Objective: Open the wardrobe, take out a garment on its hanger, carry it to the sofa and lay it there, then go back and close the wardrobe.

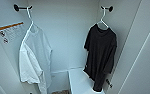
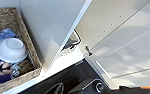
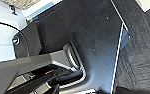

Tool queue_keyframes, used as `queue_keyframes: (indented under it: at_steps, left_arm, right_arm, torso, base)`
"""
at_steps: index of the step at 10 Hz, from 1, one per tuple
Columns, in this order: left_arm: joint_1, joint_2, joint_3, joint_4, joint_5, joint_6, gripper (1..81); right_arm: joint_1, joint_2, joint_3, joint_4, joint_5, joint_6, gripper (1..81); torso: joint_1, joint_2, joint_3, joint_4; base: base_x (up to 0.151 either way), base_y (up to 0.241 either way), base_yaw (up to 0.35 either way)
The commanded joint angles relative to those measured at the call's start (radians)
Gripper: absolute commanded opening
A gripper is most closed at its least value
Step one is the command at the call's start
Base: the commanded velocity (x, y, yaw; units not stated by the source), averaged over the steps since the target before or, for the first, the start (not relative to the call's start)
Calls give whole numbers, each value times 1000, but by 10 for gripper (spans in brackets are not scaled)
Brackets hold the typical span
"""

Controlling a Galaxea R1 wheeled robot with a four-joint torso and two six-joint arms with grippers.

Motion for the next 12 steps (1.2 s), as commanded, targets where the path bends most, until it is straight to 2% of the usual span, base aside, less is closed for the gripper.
queue_keyframes:
  at_steps: [1, 4, 9, 12]
  left_arm:
    - [-252, 1, 51, 1, 127, -20, 811]
    - [-381, 12, 99, -14, 206, -34, 811]
    - [-493, -119, 341, -14, 210, -137, 811]
    - [-578, -162, 395, -14, 210, -194, 811]
  right_arm:
    - [35, -3, 0, 7, -45, -1, 811]
    - [29, 3, 0, 5, -48, -4, 811]
    - [26, 6, -8, 5, -48, -4, 811]
    - [24, 9, -11, 8, -52, -16, 811]
  torso:
    - [0, 0, 0, 0]
    - [1, 1, 0, 0]
    - [2, 2, -1, 0]
    - [2, 2, -1, 0]
  base:
    - [0, 0, 0]
    - [0, 0, 0]
    - [0, 0, 0]
    - [0, 0, 0]
